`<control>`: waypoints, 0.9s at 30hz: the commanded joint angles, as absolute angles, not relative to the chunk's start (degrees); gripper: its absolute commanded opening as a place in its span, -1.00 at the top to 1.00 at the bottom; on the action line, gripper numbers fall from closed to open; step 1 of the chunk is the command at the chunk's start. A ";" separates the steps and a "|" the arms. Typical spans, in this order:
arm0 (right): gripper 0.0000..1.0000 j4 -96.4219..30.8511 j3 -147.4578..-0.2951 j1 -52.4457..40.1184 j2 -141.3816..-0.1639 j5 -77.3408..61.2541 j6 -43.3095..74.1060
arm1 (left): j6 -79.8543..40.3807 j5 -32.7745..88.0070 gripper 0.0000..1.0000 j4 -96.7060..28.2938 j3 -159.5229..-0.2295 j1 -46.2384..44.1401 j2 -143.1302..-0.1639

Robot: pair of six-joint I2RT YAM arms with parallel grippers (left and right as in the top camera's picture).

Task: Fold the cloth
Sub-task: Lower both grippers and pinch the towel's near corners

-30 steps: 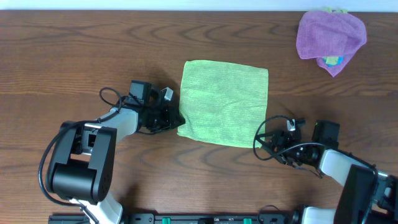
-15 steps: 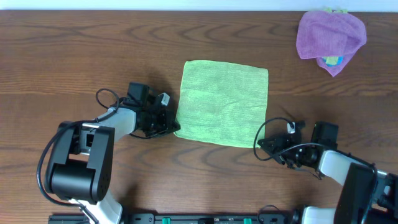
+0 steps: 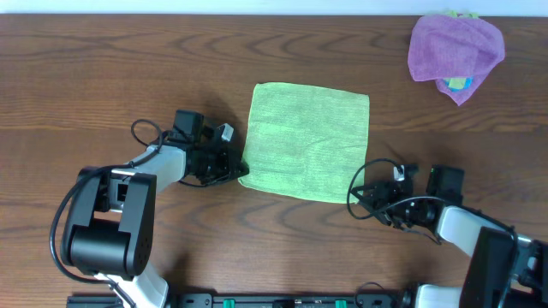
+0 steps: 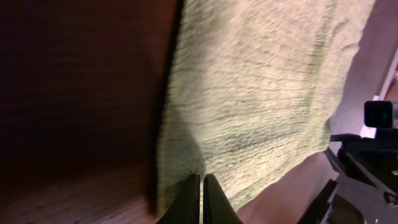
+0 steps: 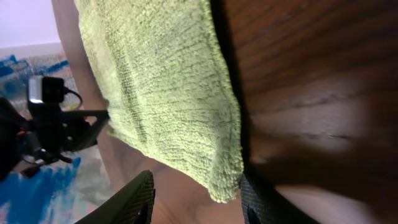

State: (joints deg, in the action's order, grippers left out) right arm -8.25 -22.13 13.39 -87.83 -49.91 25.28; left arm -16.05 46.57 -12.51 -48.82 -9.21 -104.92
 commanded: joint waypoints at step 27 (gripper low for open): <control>-0.07 -11.55 -19.53 11.81 -91.53 -22.24 27.83 | -6.24 37.50 -0.04 -24.71 -51.88 -7.22 -104.88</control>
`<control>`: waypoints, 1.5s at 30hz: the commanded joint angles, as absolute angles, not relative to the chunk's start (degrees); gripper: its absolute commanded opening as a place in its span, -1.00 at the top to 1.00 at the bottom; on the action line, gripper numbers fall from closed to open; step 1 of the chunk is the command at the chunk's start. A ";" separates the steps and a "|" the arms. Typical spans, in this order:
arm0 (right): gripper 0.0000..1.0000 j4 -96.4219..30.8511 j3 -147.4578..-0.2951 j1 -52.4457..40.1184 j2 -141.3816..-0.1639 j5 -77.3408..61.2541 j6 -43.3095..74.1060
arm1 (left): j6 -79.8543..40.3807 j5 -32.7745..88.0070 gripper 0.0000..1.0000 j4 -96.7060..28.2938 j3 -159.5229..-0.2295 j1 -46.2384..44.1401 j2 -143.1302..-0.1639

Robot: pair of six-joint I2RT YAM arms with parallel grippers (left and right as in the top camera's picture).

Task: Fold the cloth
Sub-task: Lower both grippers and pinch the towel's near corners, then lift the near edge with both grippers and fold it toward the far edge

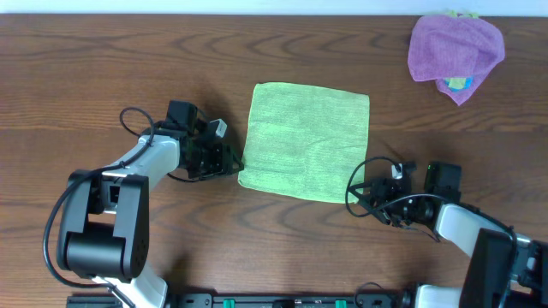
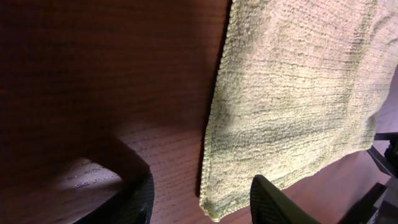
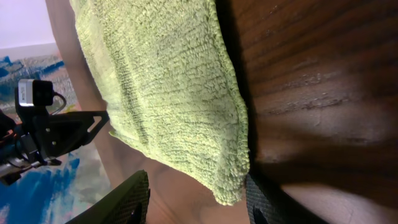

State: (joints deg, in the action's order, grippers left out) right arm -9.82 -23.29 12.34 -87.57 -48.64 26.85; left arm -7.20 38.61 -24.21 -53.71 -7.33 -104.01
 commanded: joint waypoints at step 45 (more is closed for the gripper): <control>0.97 -12.34 -25.23 11.79 -97.97 -25.54 30.09 | -15.33 44.05 0.89 -14.13 -49.34 -12.03 -104.88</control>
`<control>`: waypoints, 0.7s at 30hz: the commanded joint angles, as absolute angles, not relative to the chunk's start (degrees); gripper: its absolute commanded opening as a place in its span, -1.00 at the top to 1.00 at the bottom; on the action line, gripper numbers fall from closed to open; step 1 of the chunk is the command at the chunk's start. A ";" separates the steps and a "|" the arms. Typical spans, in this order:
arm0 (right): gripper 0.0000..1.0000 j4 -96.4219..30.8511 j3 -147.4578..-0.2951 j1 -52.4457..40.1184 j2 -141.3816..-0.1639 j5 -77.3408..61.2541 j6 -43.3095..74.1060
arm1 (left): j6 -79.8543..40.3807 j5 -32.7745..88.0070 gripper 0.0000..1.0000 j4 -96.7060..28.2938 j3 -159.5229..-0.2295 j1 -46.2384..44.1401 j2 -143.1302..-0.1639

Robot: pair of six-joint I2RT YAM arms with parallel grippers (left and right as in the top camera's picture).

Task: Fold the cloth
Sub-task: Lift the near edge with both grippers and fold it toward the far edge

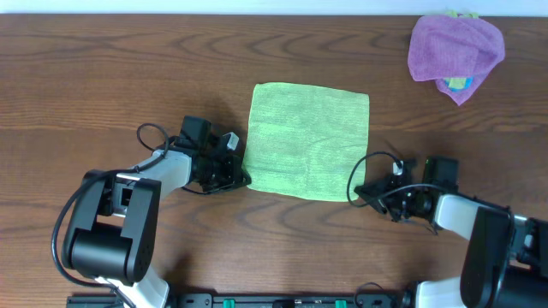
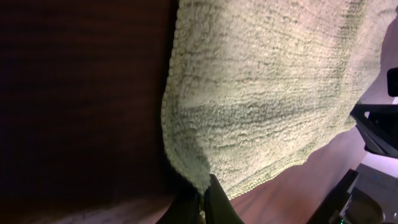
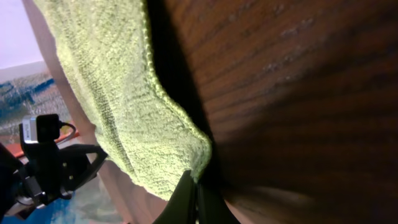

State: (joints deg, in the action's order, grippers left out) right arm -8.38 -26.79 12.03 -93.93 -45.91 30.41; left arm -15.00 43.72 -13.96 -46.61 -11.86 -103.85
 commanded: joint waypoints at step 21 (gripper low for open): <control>0.97 -23.20 -35.18 11.79 -81.30 -27.90 28.21 | -19.64 44.42 0.88 -10.28 -58.04 -17.23 -104.88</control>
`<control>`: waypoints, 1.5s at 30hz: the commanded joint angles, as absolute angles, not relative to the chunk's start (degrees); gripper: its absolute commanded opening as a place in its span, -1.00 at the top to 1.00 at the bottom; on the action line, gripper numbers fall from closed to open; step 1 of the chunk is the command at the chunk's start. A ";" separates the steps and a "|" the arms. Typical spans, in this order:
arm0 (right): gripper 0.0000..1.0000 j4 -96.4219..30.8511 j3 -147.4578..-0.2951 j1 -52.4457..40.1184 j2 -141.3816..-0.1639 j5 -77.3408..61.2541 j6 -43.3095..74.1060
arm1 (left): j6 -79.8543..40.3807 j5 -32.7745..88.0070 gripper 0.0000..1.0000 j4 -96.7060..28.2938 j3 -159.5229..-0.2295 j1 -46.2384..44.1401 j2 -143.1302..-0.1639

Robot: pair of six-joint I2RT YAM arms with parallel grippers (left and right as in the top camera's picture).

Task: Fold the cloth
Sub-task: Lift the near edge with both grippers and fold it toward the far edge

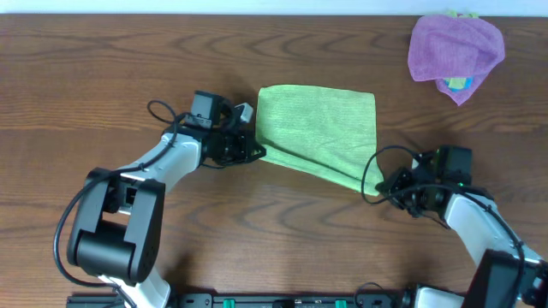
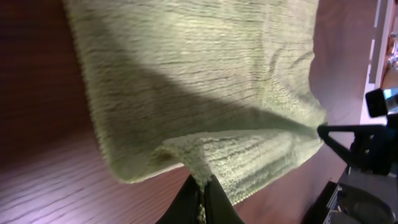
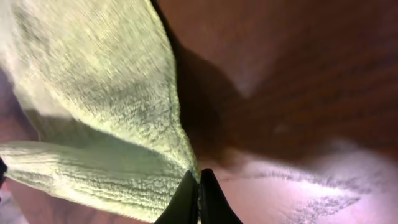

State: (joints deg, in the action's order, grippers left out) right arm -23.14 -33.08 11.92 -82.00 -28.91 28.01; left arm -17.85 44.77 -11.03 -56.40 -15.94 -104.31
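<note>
The green cloth (image 1: 321,128) lies in the middle of the wooden table (image 1: 103,85), its near edge raised off the surface. My left gripper (image 1: 257,154) is shut on the cloth's near left corner (image 2: 193,163), lifted so the cloth (image 2: 205,81) sags beneath it. My right gripper (image 1: 373,190) is shut on the near right corner (image 3: 186,163), also raised, with the cloth (image 3: 106,93) hanging away from it. The far edge still rests on the table.
A crumpled purple cloth (image 1: 455,47) with something coloured under it sits at the far right corner. Cables trail from both arms near the green cloth's sides.
Both grippers, shut on the near corners, have risen and moved toward the far side. The cloth's near edge is now off the table and the cloth looks shorter from above.
First the left gripper was shut at the cloth's near left corner and the right stood open by the near right corner. Then both were open beside the flat cloth. Then each was shut on its corner; now the near edge is lifted and carried farther away.
</note>
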 commanded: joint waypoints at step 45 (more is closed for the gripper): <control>0.97 -3.40 -41.63 5.56 -88.16 -28.53 38.81 | -22.76 23.83 0.88 -0.03 -63.92 -16.43 -104.88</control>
